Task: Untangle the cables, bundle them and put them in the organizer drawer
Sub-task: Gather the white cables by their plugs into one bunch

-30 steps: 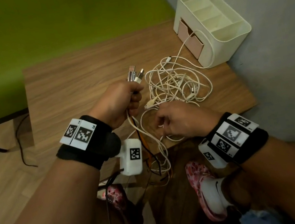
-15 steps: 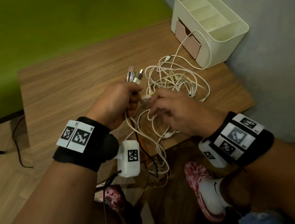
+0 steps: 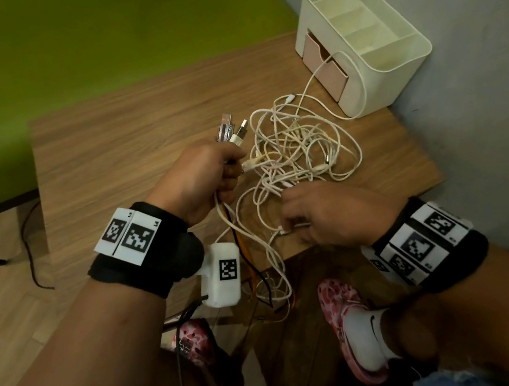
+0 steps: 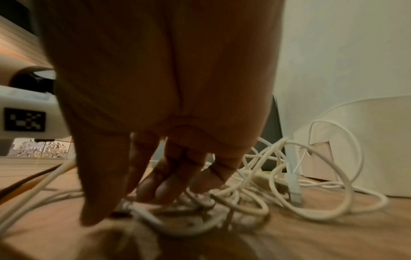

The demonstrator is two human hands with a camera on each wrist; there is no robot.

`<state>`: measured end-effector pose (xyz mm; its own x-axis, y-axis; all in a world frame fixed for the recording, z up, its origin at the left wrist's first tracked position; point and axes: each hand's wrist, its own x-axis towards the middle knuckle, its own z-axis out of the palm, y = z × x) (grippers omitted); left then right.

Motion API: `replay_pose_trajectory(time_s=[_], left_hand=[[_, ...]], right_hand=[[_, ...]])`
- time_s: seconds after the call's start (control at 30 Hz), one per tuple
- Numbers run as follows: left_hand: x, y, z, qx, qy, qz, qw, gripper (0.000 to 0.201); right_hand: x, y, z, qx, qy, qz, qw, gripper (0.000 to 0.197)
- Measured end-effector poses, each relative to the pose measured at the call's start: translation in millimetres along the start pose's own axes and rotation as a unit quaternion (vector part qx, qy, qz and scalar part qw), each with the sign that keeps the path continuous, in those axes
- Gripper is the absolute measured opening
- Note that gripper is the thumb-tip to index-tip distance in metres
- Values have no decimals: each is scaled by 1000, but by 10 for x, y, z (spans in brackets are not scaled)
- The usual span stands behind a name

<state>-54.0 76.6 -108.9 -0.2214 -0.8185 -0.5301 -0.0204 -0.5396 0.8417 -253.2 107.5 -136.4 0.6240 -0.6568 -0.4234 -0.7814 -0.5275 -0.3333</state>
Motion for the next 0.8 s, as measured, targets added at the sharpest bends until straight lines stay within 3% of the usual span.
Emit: replay_pose_trajectory(time_s=[0.13,0.37,0.5,0.6,0.67,0.8], left_hand=[[2,1,7,10,-4,6,1000,26],[19,0,-32,-8,-4,9,1000,25],[20,23,-14,-55,33,23,998,22],[51,41,-20,-88,68,57,992,25],[87,37,-31,-108,78,83,988,20],[107,31,-1,-121,100,136,978,12]], right_hand=[[41,39,65,43,77,-3,996,30],[38,30,82,86,153,-29,984,22],[-29,20,-117,147,237,-19,960,25],[-43,84,-238,115,289,7,950,29],[-52,123,-290,91,285,43,953,27],[-171,153,-474,101,202,109,968,22]])
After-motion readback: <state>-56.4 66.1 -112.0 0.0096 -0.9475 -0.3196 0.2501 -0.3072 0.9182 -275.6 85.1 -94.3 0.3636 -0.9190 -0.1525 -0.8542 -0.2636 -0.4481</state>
